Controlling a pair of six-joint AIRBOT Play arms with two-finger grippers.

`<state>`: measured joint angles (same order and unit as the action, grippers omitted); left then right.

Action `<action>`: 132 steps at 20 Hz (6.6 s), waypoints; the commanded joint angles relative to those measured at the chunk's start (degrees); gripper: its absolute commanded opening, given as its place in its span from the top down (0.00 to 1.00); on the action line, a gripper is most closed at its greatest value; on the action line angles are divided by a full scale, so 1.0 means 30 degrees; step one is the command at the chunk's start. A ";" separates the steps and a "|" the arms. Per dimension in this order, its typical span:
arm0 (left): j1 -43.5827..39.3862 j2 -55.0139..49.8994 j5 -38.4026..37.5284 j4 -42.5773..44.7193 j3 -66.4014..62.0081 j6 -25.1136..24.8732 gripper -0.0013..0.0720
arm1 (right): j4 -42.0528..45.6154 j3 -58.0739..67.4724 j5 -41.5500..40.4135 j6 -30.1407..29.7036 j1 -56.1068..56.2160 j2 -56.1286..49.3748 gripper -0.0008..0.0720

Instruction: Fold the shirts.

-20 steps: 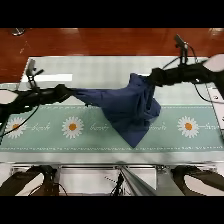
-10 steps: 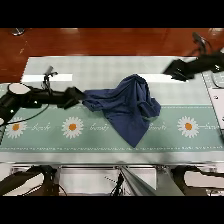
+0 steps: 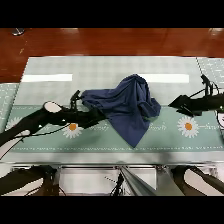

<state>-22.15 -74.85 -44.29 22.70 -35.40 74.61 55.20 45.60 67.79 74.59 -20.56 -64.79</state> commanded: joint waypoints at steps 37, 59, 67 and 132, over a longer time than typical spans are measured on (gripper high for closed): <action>0.1188 -0.4240 -0.4911 -0.3016 -0.6470 -0.3322 0.95 | -0.3395 0.3344 -0.0590 0.0073 0.5676 -0.5719 0.95; 1.7303 1.2888 -0.9581 1.2087 -2.6141 0.2470 0.95 | 0.6513 2.2607 0.4080 0.4816 0.5100 0.9515 0.95; 1.4302 1.4564 -1.1672 1.3610 -2.2709 0.2892 0.95 | 0.6506 1.8644 1.0171 0.5508 0.5100 1.0149 0.95; 0.5217 0.2433 -0.2863 0.3424 0.2586 -0.0015 0.95 | 0.0058 0.0488 0.0474 -0.0131 -0.2040 -0.3781 0.14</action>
<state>-6.50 -67.48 -52.66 33.32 -27.29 75.75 57.01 45.28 65.93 75.90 -27.27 -72.60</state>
